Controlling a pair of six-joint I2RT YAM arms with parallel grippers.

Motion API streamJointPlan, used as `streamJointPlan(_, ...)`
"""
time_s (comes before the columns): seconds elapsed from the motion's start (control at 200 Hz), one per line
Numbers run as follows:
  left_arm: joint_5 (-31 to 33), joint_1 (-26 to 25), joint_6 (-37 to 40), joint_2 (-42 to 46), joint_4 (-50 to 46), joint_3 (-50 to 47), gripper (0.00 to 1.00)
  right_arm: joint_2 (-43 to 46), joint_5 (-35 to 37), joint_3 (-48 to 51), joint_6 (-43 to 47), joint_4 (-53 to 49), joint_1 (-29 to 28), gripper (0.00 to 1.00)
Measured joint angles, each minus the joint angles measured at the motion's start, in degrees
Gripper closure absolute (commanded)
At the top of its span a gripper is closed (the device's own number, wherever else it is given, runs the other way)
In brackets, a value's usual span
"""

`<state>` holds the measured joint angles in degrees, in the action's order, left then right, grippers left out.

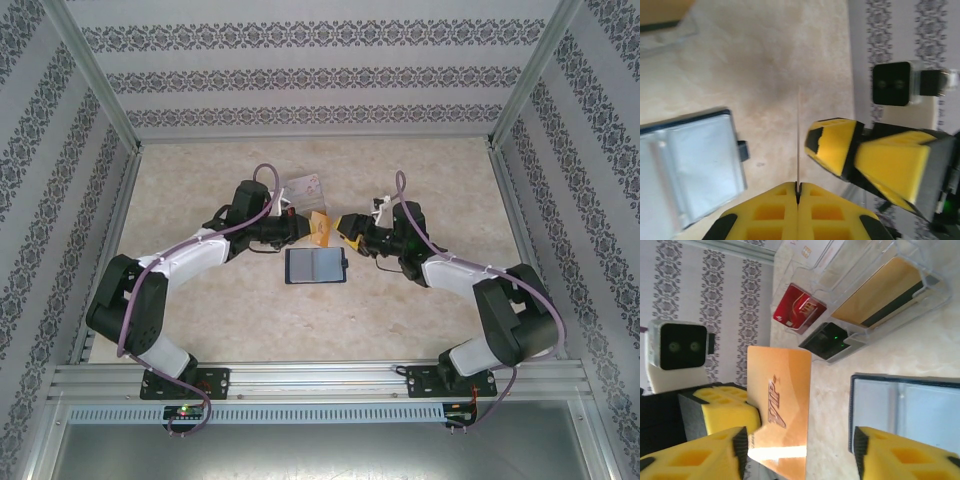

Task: Take the credit cards out of the card holder

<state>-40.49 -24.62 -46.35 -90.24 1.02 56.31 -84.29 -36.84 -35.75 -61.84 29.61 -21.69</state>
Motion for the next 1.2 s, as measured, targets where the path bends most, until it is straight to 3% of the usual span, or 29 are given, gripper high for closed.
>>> streamJointPlan(0.25, 11.1, -0.7, 19.0, -0.2, -18.3, 11.0, 1.00, 3.1, 3.5, 0.8, 6.4, -11.2, 3.4, 0.02)
streamJointPlan(0.525, 18.7, -2.6, 43.9, -10.1, -34.7, 30.6, 1.00, 9.3, 6.2, 0.9, 12.9, -22.4, 7.5, 0.02)
streamJointPlan(0.799, 23.0, -3.8, 64.4, -20.7, -43.5, 40.7, 1.00, 9.9, 8.1, -1.3, 15.8, -31.8, 8.5, 0.02)
streamJointPlan(1.204, 27.3, -3.9, 79.8, -28.6, -49.7, 49.5, 1.00, 9.5, 9.0, -4.4, 16.9, -36.5, 8.8, 0.02)
